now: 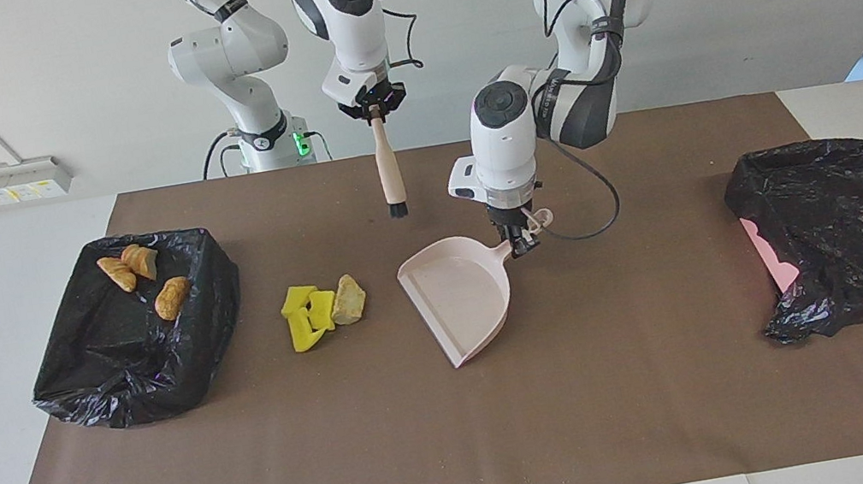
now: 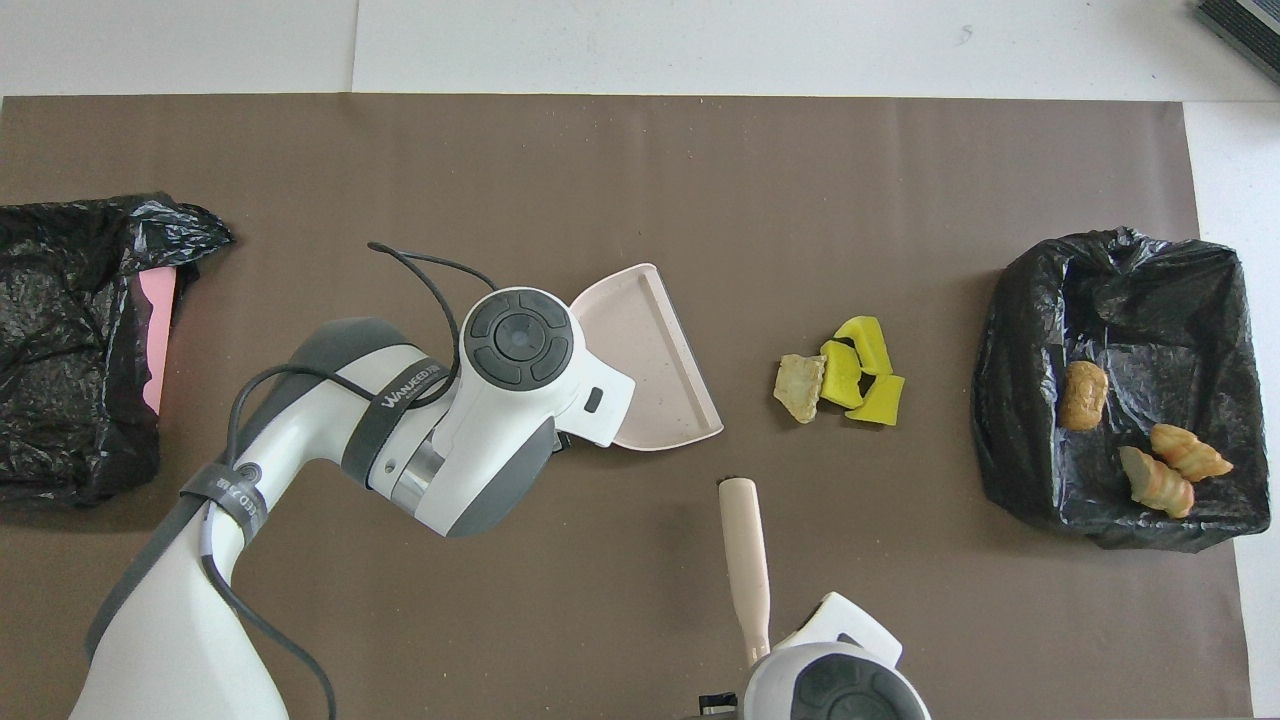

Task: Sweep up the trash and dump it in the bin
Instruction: 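Place the dustpan by the sponges while the right gripper grasps the brush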

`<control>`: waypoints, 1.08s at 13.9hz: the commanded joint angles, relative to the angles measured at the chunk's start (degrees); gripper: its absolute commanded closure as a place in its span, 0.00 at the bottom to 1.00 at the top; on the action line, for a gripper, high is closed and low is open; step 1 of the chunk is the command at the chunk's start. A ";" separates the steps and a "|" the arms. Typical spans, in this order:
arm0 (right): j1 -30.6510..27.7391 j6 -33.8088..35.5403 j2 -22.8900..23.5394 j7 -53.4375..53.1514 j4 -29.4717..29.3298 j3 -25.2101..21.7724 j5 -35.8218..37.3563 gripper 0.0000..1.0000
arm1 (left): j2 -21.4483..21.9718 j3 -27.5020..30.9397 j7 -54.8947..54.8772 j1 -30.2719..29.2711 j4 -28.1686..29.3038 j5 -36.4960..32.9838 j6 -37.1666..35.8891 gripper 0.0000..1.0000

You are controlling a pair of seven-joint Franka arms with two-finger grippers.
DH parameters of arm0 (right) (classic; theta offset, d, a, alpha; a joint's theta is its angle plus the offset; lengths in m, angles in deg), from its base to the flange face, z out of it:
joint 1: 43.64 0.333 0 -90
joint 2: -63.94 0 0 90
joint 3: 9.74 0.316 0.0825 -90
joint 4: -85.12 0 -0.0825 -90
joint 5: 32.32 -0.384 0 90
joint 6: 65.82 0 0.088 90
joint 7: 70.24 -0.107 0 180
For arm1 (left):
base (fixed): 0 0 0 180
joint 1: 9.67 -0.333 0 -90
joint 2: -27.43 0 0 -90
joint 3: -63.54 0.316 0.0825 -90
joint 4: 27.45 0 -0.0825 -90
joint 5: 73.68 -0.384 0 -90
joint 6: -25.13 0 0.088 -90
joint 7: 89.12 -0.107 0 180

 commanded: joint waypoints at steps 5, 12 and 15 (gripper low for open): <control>-24.93 -2.61 3.46 18.51 -2.73 0.18 10.72 1.00 | 2.90 0.68 -0.87 2.49 5.83 -0.74 4.13 1.00; -27.69 -14.67 23.49 20.66 -8.08 0.01 31.38 1.00 | 4.13 0.68 -0.78 3.11 7.94 -1.09 4.48 1.00; -26.73 -14.76 26.32 20.39 -8.35 0.36 31.32 1.00 | 4.22 0.68 -0.69 3.11 8.38 -1.09 4.48 1.00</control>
